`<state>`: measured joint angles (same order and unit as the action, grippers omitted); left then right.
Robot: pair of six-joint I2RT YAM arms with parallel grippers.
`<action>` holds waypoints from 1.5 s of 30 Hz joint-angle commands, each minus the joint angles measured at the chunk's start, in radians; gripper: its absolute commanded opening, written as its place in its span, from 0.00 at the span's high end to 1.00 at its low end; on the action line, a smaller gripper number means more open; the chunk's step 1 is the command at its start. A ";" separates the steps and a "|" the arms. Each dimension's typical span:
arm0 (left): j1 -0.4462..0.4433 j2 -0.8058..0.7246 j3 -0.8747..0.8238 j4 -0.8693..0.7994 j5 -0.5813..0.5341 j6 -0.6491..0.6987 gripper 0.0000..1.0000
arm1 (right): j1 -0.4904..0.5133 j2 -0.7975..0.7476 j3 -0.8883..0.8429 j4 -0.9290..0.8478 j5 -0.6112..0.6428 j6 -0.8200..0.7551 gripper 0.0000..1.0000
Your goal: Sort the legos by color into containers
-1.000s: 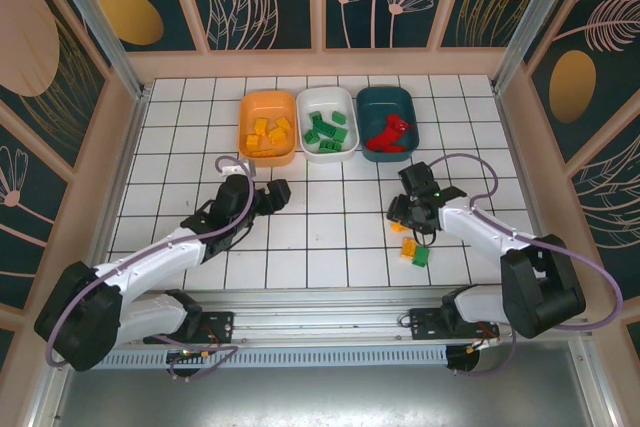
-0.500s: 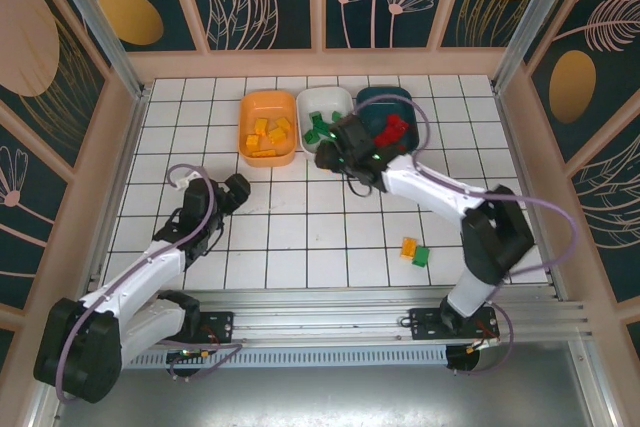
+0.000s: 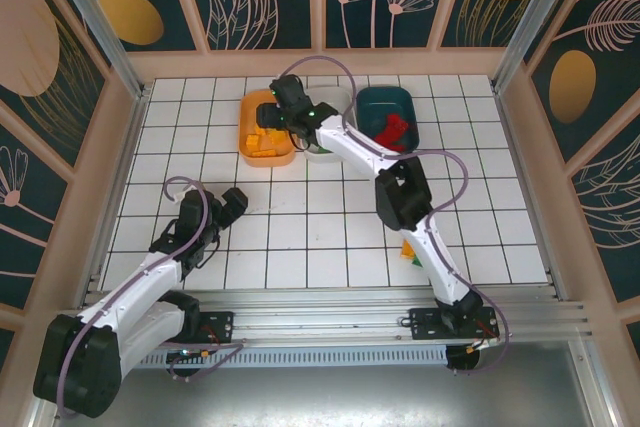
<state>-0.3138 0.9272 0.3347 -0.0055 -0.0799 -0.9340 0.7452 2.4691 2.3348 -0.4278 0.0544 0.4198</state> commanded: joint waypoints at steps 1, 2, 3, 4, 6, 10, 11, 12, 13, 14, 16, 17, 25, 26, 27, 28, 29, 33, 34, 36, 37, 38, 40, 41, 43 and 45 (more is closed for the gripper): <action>0.007 0.005 0.030 -0.007 0.033 0.002 0.04 | -0.007 0.061 0.152 -0.147 -0.031 -0.016 0.29; 0.007 0.009 0.035 -0.004 0.039 0.004 0.04 | -0.006 0.059 0.157 -0.149 -0.034 -0.020 0.27; 0.007 0.013 0.036 0.002 0.047 0.009 0.04 | -0.004 0.049 0.149 -0.148 -0.030 -0.027 0.25; 0.007 0.018 0.041 0.004 0.051 0.011 0.04 | -0.003 0.034 0.133 -0.143 -0.022 -0.033 0.22; 0.007 0.029 0.050 0.007 0.059 0.015 0.04 | -0.003 -0.006 0.094 -0.125 -0.022 -0.043 0.20; 0.007 0.049 0.064 0.041 0.100 0.028 0.03 | 0.003 -0.111 0.004 -0.105 0.004 -0.068 0.20; 0.007 0.054 0.065 0.051 0.109 0.029 0.03 | 0.007 -0.150 -0.037 -0.092 0.022 -0.071 0.20; 0.006 0.060 0.065 0.069 0.124 0.031 0.04 | 0.014 -0.205 -0.107 -0.065 0.049 -0.075 0.20; 0.007 0.067 0.063 0.089 0.142 0.034 0.03 | 0.020 -0.260 -0.176 -0.038 0.072 -0.079 0.20; 0.007 0.077 0.061 0.114 0.167 0.035 0.04 | 0.027 -0.326 -0.267 -0.006 0.105 -0.081 0.21; 0.007 0.105 0.059 0.180 0.223 0.039 0.06 | 0.032 -0.455 -0.437 0.035 0.162 -0.073 0.21; 0.006 0.124 0.061 0.222 0.254 0.041 0.07 | 0.031 -0.523 -0.530 0.046 0.195 -0.063 0.21; -0.169 0.293 0.139 0.428 0.330 0.093 0.11 | -0.037 -0.978 -1.173 -0.088 0.279 0.091 0.27; -0.193 0.322 0.151 0.458 0.347 0.092 0.11 | -0.051 -1.028 -1.240 -0.128 0.270 0.117 0.28; -0.213 0.349 0.162 0.486 0.366 0.090 0.12 | -0.064 -1.076 -1.298 -0.163 0.262 0.141 0.29; -0.232 0.375 0.171 0.514 0.384 0.091 0.12 | -0.073 -1.120 -1.357 -0.194 0.247 0.160 0.29; -0.245 0.396 0.182 0.530 0.393 0.095 0.13 | -0.087 -1.155 -1.404 -0.216 0.223 0.171 0.30; -0.276 0.465 0.222 0.546 0.404 0.109 0.13 | -0.129 -1.251 -1.544 -0.292 0.120 0.223 0.30; -0.276 0.478 0.230 0.545 0.408 0.109 0.13 | -0.126 -1.264 -1.566 -0.302 0.114 0.237 0.29; -0.279 0.499 0.237 0.549 0.412 0.110 0.13 | -0.088 -1.265 -1.550 -0.326 0.145 0.264 0.27; -0.279 0.507 0.239 0.549 0.412 0.111 0.14 | -0.090 -1.253 -1.542 -0.346 0.157 0.283 0.27; -0.279 0.513 0.242 0.548 0.412 0.109 0.14 | -0.094 -1.239 -1.544 -0.361 0.178 0.305 0.27; -0.279 0.518 0.245 0.541 0.417 0.104 0.14 | -0.104 -1.215 -1.567 -0.368 0.194 0.338 0.26; -0.279 0.516 0.244 0.538 0.417 0.104 0.14 | -0.107 -1.205 -1.583 -0.357 0.186 0.344 0.26; -0.279 0.508 0.240 0.530 0.409 0.108 0.14 | -0.113 -1.186 -1.598 -0.349 0.200 0.365 0.27; -0.280 0.503 0.239 0.517 0.398 0.113 0.14 | -0.119 -1.175 -1.609 -0.327 0.210 0.359 0.28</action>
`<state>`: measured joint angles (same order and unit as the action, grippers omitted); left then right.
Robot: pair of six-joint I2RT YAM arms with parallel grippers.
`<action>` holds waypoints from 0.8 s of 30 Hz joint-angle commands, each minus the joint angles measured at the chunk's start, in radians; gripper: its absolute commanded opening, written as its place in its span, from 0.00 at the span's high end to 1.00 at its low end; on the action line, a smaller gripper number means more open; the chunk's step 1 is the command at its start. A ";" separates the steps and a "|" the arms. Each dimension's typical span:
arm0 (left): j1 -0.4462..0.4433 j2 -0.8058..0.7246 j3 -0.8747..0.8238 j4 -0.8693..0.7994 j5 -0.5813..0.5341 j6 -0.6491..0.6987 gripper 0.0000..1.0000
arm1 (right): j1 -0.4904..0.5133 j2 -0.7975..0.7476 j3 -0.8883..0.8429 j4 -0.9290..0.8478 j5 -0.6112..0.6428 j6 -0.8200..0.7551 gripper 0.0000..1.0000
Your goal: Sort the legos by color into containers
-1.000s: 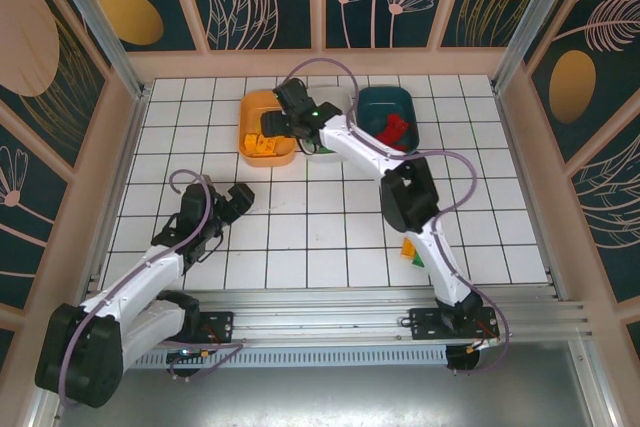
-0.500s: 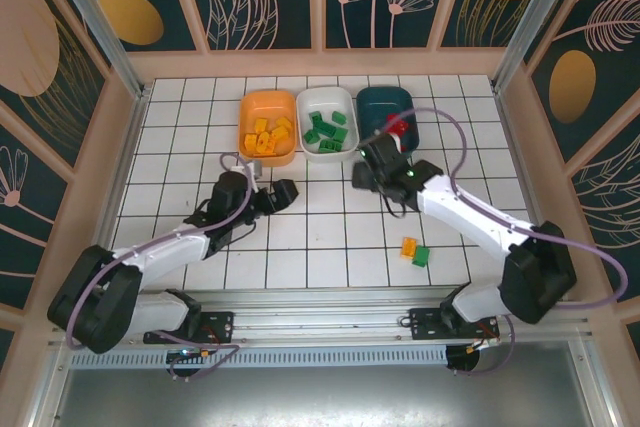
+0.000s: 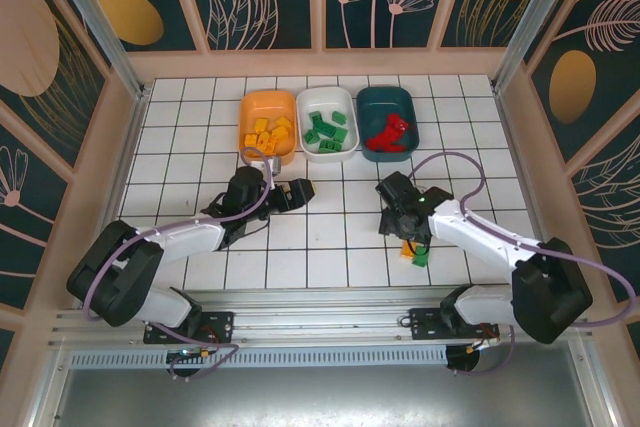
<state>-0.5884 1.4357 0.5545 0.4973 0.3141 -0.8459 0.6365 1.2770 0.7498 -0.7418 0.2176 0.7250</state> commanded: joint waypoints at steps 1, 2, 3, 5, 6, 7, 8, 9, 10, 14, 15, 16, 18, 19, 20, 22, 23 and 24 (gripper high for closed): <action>-0.005 -0.006 0.022 0.007 0.003 0.026 0.14 | -0.014 0.020 -0.026 0.000 0.042 0.048 0.29; -0.005 -0.006 0.024 0.002 0.004 0.027 0.14 | -0.015 0.026 -0.029 0.011 0.034 0.039 0.29; -0.005 -0.004 0.029 -0.001 0.009 0.027 0.14 | -0.019 0.033 -0.031 0.022 0.029 0.035 0.30; -0.005 -0.003 0.030 -0.005 0.006 0.030 0.14 | -0.021 0.047 -0.042 0.040 0.019 0.027 0.32; -0.004 -0.001 0.031 -0.007 0.004 0.029 0.14 | -0.021 0.055 -0.046 0.042 0.019 0.025 0.33; -0.005 0.000 0.033 -0.009 0.003 0.029 0.14 | -0.023 0.060 -0.047 0.046 0.016 0.022 0.33; -0.005 0.001 0.036 -0.012 0.003 0.028 0.14 | -0.023 0.063 -0.049 0.047 0.013 0.019 0.34; -0.005 0.000 0.035 -0.014 0.003 0.028 0.14 | -0.023 0.065 -0.046 0.047 0.011 0.015 0.34; -0.004 0.001 0.035 -0.013 0.003 0.028 0.14 | -0.023 0.066 -0.046 0.048 0.012 0.009 0.35; -0.005 0.004 0.034 -0.017 -0.003 0.025 0.14 | -0.028 0.072 -0.033 0.057 0.002 -0.010 0.36; -0.005 0.003 0.034 -0.016 0.000 0.023 0.14 | -0.027 0.074 -0.029 0.060 -0.008 -0.015 0.37; -0.004 0.002 0.032 -0.017 0.001 0.023 0.14 | -0.027 0.072 -0.030 0.070 -0.021 -0.022 0.38; -0.005 -0.005 0.028 -0.020 -0.007 0.024 0.14 | -0.025 0.071 -0.027 0.095 -0.061 -0.032 0.39; -0.005 -0.007 0.027 -0.024 -0.010 0.024 0.14 | -0.023 0.071 -0.023 0.100 -0.074 -0.031 0.40; -0.005 -0.011 0.029 -0.030 -0.013 0.023 0.14 | -0.018 0.070 -0.020 0.106 -0.094 -0.030 0.40; -0.005 -0.019 0.026 -0.032 -0.013 0.024 0.14 | -0.007 0.065 -0.016 0.122 -0.139 -0.036 0.40; -0.004 -0.023 0.026 -0.032 -0.016 0.024 0.14 | -0.007 0.062 -0.012 0.128 -0.164 -0.038 0.40; -0.005 -0.027 0.025 -0.035 -0.019 0.025 0.14 | -0.005 0.057 -0.009 0.132 -0.172 -0.039 0.40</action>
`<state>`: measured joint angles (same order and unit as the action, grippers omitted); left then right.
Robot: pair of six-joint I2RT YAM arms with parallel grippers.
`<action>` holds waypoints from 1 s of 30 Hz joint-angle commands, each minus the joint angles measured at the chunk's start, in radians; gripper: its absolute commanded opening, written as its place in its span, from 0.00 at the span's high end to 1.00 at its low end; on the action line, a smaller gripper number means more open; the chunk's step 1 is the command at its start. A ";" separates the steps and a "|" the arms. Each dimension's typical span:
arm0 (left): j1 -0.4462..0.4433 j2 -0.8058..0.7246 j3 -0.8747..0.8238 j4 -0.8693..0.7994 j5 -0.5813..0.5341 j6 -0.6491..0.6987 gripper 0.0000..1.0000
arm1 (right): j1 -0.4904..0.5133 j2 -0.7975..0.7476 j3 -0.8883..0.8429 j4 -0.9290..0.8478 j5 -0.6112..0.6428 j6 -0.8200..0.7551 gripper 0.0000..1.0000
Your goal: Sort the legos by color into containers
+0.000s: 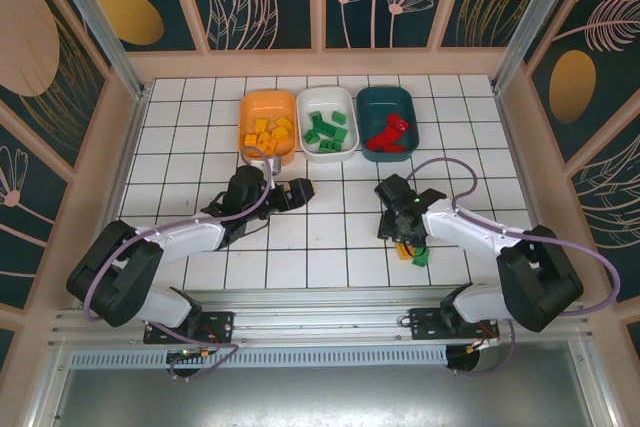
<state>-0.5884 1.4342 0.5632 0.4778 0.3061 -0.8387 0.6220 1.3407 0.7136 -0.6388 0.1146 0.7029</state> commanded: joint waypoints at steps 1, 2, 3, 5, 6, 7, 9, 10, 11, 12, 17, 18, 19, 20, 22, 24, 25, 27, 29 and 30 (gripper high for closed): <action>-0.004 -0.026 0.017 -0.021 -0.017 0.019 0.14 | 0.011 -0.015 0.033 0.021 -0.056 -0.014 0.40; -0.004 -0.027 0.017 -0.025 -0.019 0.020 0.14 | 0.011 -0.022 0.042 0.005 -0.028 -0.010 0.40; -0.005 -0.029 0.017 -0.027 -0.018 0.019 0.14 | 0.011 -0.029 0.048 -0.011 -0.003 -0.008 0.40; -0.005 -0.030 0.014 -0.023 -0.016 0.020 0.14 | 0.011 -0.042 0.051 -0.037 0.035 -0.012 0.38; -0.005 -0.031 0.011 -0.022 -0.017 0.020 0.14 | 0.010 -0.044 0.049 -0.047 0.043 -0.014 0.37; -0.004 -0.029 0.011 -0.022 -0.019 0.020 0.14 | 0.013 -0.043 0.047 -0.061 0.049 -0.011 0.35; -0.005 -0.025 0.012 -0.020 -0.012 0.016 0.14 | 0.023 -0.042 0.038 -0.085 0.053 0.005 0.33; -0.005 -0.024 0.011 -0.015 -0.008 0.013 0.14 | 0.035 -0.040 0.033 -0.092 0.052 0.013 0.31; -0.004 -0.024 0.008 -0.009 -0.006 0.012 0.14 | 0.047 -0.035 0.026 -0.093 0.048 0.019 0.30; -0.004 -0.023 0.006 -0.003 -0.007 0.009 0.14 | 0.056 -0.027 0.017 -0.088 0.038 0.018 0.29; -0.004 -0.010 0.003 0.016 0.011 -0.005 0.14 | 0.123 0.040 0.022 -0.087 0.040 0.021 0.28; -0.005 -0.011 -0.002 0.018 0.010 -0.005 0.15 | 0.130 0.046 0.025 -0.089 0.043 0.026 0.28; -0.005 -0.014 -0.005 0.016 0.005 -0.005 0.15 | 0.140 0.050 0.024 -0.095 0.050 0.032 0.28; -0.004 -0.016 -0.009 0.016 0.002 -0.005 0.15 | 0.147 0.051 0.023 -0.097 0.055 0.036 0.28; -0.004 -0.019 -0.014 0.016 0.004 -0.005 0.15 | 0.156 0.048 0.019 -0.111 0.057 0.047 0.28; -0.004 -0.021 -0.014 0.015 0.003 -0.004 0.15 | 0.169 0.042 0.020 -0.120 0.056 0.055 0.28; -0.005 -0.021 -0.014 0.014 0.000 -0.005 0.15 | 0.173 0.040 0.020 -0.123 0.053 0.059 0.29; -0.004 -0.020 -0.013 0.015 0.002 -0.005 0.15 | 0.179 0.038 0.019 -0.135 0.050 0.067 0.29; -0.005 -0.020 -0.011 0.015 0.004 -0.004 0.14 | 0.196 0.035 0.011 -0.145 0.045 0.087 0.29; -0.005 -0.021 -0.014 0.016 0.003 -0.005 0.15 | 0.202 0.034 0.007 -0.145 0.039 0.092 0.29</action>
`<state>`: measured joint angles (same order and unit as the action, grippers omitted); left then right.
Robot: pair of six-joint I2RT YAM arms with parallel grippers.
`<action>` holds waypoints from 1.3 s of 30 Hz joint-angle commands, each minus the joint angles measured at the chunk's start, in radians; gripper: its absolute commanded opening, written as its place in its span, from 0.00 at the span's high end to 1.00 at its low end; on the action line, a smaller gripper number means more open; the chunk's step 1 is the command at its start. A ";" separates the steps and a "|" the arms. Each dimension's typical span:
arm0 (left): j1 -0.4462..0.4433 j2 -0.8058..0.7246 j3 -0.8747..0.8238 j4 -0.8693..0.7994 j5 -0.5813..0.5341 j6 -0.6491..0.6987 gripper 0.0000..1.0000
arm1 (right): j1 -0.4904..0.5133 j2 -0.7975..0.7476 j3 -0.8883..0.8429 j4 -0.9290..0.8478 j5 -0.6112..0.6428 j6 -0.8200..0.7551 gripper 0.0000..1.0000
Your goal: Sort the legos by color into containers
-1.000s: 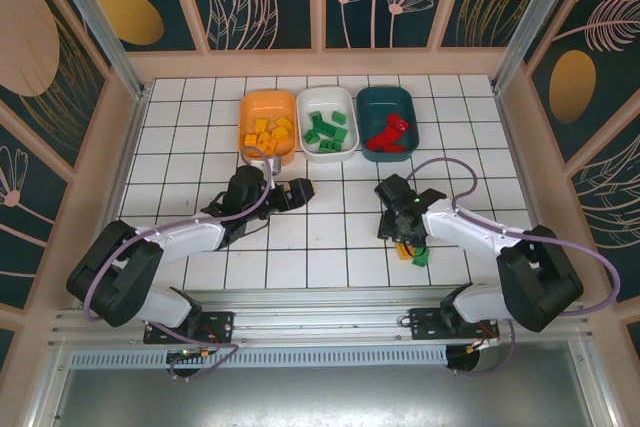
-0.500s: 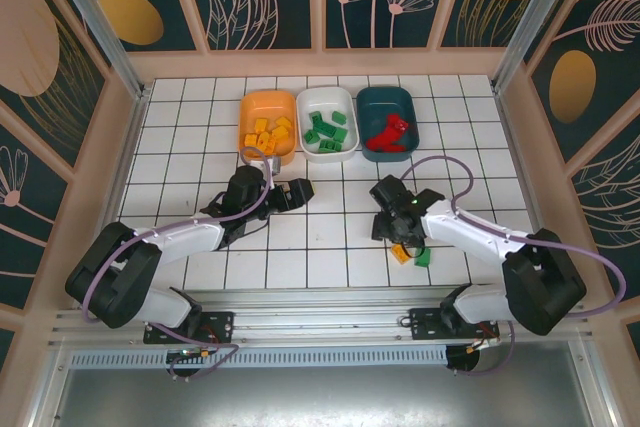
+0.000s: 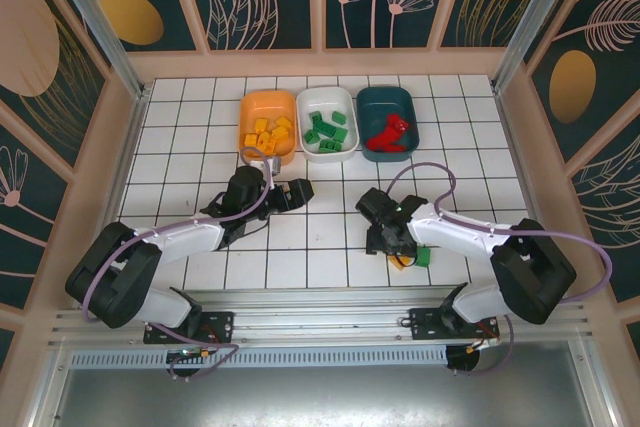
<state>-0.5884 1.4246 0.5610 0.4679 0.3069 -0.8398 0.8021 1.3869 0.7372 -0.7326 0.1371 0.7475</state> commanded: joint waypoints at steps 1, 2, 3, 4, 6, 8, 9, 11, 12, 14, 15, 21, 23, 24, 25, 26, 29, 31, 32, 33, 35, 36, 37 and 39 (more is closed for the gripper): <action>-0.004 -0.010 -0.013 0.027 0.000 -0.003 0.14 | 0.030 -0.011 -0.022 -0.054 0.012 0.056 0.29; -0.005 -0.008 -0.012 0.028 -0.001 -0.004 0.14 | 0.037 -0.010 -0.024 -0.057 0.010 0.063 0.28; -0.005 -0.005 -0.011 0.027 0.001 -0.002 0.15 | 0.046 -0.008 -0.025 -0.065 0.010 0.070 0.28; -0.005 -0.003 -0.010 0.029 0.004 -0.004 0.14 | 0.056 -0.005 -0.025 -0.073 0.013 0.078 0.27; -0.004 -0.001 -0.009 0.034 0.007 -0.005 0.14 | 0.066 -0.003 -0.030 -0.084 0.015 0.085 0.27; -0.004 0.002 -0.012 0.035 0.005 -0.006 0.14 | 0.072 -0.003 -0.043 -0.082 0.009 0.091 0.27; -0.005 0.004 -0.013 0.035 0.006 -0.007 0.15 | 0.075 -0.003 -0.049 -0.083 0.008 0.096 0.27; -0.005 0.004 -0.015 0.040 0.012 -0.012 0.14 | 0.082 -0.008 -0.059 -0.086 0.008 0.107 0.29; -0.005 0.002 -0.019 0.043 0.011 -0.011 0.15 | 0.084 -0.012 -0.062 -0.086 0.010 0.111 0.31; -0.005 0.000 -0.023 0.042 0.006 -0.011 0.14 | 0.087 -0.021 -0.068 -0.088 0.016 0.120 0.36; -0.005 0.000 -0.024 0.042 0.007 -0.011 0.15 | 0.086 -0.028 -0.072 -0.084 0.013 0.121 0.41; -0.005 -0.016 -0.019 0.015 -0.012 -0.002 0.14 | 0.086 -0.052 -0.067 -0.039 0.006 0.113 0.65; -0.005 -0.051 -0.014 -0.039 -0.076 0.005 0.14 | 0.087 -0.047 -0.038 -0.015 0.012 0.101 0.71; -0.004 -0.072 -0.009 -0.086 -0.132 0.008 0.14 | 0.087 -0.045 -0.020 -0.004 0.021 0.094 0.72; -0.004 -0.097 0.006 -0.164 -0.220 0.010 0.12 | 0.087 -0.041 0.007 0.015 0.035 0.080 0.73; -0.001 -0.121 0.019 -0.241 -0.301 0.008 0.11 | 0.085 -0.031 0.039 0.042 0.048 0.064 0.74; 0.061 -0.185 0.018 -0.391 -0.447 -0.052 0.08 | 0.082 0.055 0.167 0.149 0.066 -0.006 0.75; 0.150 -0.228 -0.027 -0.401 -0.416 -0.092 0.07 | 0.082 0.137 0.262 0.245 0.069 -0.060 0.75; 0.195 -0.249 -0.056 -0.395 -0.394 -0.110 0.07 | 0.081 0.182 0.313 0.304 0.073 -0.094 0.74; 0.236 -0.263 -0.076 -0.396 -0.378 -0.124 0.07 | 0.079 0.221 0.358 0.349 0.082 -0.124 0.75; 0.288 -0.296 -0.114 -0.397 -0.347 -0.145 0.06 | 0.070 0.318 0.470 0.445 0.064 -0.188 0.74; 0.295 -0.313 -0.128 -0.400 -0.354 -0.151 0.06 | 0.068 0.358 0.519 0.486 0.047 -0.214 0.74; 0.298 -0.332 -0.143 -0.398 -0.360 -0.155 0.05 | 0.066 0.411 0.575 0.528 0.038 -0.238 0.74; 0.300 -0.356 -0.161 -0.401 -0.355 -0.157 0.05 | 0.059 0.511 0.687 0.583 0.026 -0.281 0.74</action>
<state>-0.2928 1.1007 0.4236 0.1081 -0.0463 -0.9634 0.8730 1.8065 1.3167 -0.3168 0.1658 0.5781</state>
